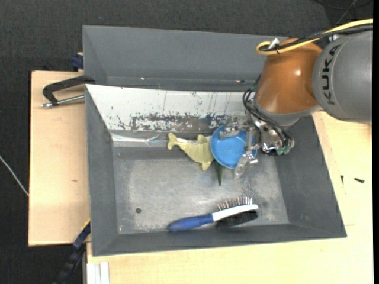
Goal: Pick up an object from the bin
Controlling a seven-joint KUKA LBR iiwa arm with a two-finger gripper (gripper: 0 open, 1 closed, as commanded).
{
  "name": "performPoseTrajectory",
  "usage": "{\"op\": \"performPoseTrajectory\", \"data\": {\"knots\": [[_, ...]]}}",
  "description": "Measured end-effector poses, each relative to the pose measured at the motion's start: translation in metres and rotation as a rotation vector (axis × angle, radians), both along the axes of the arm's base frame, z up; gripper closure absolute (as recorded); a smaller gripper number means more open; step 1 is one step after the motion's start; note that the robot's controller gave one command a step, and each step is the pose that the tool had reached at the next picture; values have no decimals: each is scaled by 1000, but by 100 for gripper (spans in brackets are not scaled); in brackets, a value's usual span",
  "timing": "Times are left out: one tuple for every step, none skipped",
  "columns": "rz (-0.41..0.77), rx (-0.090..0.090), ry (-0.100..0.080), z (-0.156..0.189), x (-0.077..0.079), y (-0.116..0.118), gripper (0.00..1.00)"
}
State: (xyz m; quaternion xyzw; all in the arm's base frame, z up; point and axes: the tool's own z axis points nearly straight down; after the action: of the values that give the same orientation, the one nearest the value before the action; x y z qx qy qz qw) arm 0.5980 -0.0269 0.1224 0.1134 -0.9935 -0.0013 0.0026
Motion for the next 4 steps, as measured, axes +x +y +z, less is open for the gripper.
{"op": "performPoseTrajectory", "data": {"knots": [[-10, -1, -11, 5, 4, -11, 0], [-3, 0, -20, -47, 6, -24, 0], [-4, -1, -10, -43, 8, -23, 0], [-5, -4, -17, -39, 11, -25, 100]]}}
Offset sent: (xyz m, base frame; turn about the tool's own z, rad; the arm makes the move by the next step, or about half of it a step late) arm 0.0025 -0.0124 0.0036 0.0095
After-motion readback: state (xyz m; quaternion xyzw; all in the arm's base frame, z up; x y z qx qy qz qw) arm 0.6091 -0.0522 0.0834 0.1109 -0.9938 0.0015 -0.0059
